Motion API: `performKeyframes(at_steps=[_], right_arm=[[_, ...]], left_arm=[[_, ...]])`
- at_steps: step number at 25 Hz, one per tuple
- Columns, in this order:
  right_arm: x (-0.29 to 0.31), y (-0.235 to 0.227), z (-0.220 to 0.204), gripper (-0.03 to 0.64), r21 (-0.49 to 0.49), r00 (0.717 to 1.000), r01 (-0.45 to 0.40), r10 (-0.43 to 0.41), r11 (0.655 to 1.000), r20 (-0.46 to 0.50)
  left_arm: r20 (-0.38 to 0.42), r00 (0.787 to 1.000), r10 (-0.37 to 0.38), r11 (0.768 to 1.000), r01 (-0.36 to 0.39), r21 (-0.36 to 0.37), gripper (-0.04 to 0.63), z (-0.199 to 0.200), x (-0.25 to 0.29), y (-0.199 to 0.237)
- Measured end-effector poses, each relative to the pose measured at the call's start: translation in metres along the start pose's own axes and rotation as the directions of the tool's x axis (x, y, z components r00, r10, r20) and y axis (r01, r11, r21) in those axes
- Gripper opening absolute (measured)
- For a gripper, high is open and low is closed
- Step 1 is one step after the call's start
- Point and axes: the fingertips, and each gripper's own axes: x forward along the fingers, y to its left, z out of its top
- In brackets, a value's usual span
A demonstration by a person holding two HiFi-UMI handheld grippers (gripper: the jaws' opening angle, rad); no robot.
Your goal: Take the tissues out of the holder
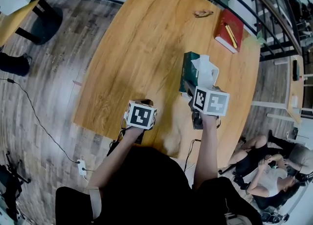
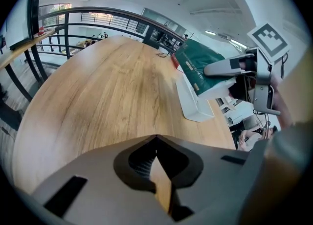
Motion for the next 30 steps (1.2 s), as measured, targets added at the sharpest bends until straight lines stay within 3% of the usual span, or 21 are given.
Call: performKeyframes(at_steps=[18, 30], right_arm=[[0.016, 0.062, -0.004, 0.293, -0.101, 0.996, -0.083, 0.080, 0.991, -0.029], [0.036, 0.089, -0.022, 0.293, -0.123, 0.992, -0.114, 0.105, 0.986, -0.073]], left_arm=[[0.055, 0.998, 0.044, 0.997, -0.040, -0.072, 0.008, -0.015, -0.024, 0.029], [0.051, 0.996, 0.072, 0.990, -0.065, -0.128, 0.008, -0.033, -0.039, 0.049]])
